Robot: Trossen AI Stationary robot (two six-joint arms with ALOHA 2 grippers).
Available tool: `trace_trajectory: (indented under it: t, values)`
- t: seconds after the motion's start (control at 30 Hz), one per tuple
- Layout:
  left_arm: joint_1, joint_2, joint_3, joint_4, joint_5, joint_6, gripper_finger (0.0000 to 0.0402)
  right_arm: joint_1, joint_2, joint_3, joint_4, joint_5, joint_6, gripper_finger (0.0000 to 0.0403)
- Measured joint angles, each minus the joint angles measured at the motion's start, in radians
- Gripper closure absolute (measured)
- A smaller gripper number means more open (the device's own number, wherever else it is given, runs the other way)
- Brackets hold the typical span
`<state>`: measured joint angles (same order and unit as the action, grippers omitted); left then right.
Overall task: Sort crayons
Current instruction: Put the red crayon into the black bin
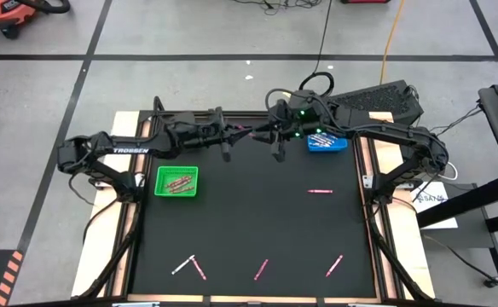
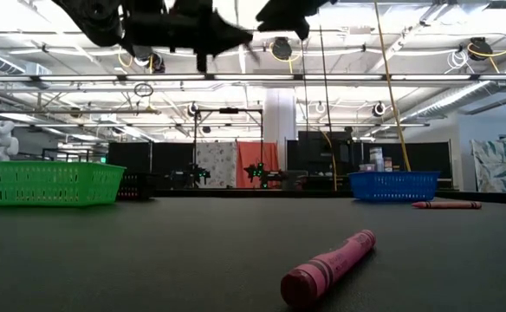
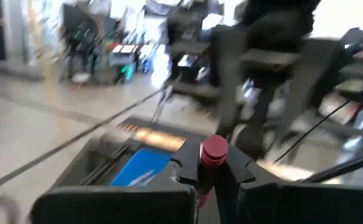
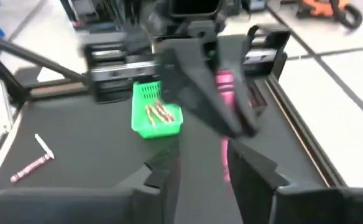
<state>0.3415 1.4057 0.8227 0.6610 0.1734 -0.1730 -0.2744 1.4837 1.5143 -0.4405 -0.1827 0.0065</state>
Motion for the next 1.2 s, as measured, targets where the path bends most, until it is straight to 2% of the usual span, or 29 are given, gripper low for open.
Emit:
trace_trajectory:
  t: [0.33, 0.57, 0.67, 0.83, 0.97, 1.2]
  values:
    - [0.176, -0.106, -0.001, -0.495, 0.000, 0.112, 0.0384, -0.014, 0.000, 0.000, -0.162, 0.003, -0.065, 0.0273]
    - [0.291, -0.181, -0.001, -0.729, -0.002, 0.157, 0.0384, -0.015, 0.000, 0.000, -0.214, 0.003, -0.084, 0.0273]
    - [0.332, -0.195, -0.001, -0.855, -0.067, 0.201, 0.0384, -0.015, 0.000, 0.000, -0.282, 0.006, -0.108, 0.0273]
    - [0.396, -0.195, -0.001, -1.021, -0.197, 0.263, 0.0384, -0.015, 0.000, 0.000, -0.398, 0.147, -0.124, 0.0273]
    - [0.446, -0.195, -0.001, -1.102, -0.233, 0.274, 0.0384, -0.015, 0.000, 0.000, -0.482, 0.262, -0.123, 0.0273]
    - [0.516, -0.150, -0.001, -1.191, -0.261, 0.348, 0.0384, -0.025, 0.000, 0.000, -0.641, 0.314, -0.066, 0.0273]
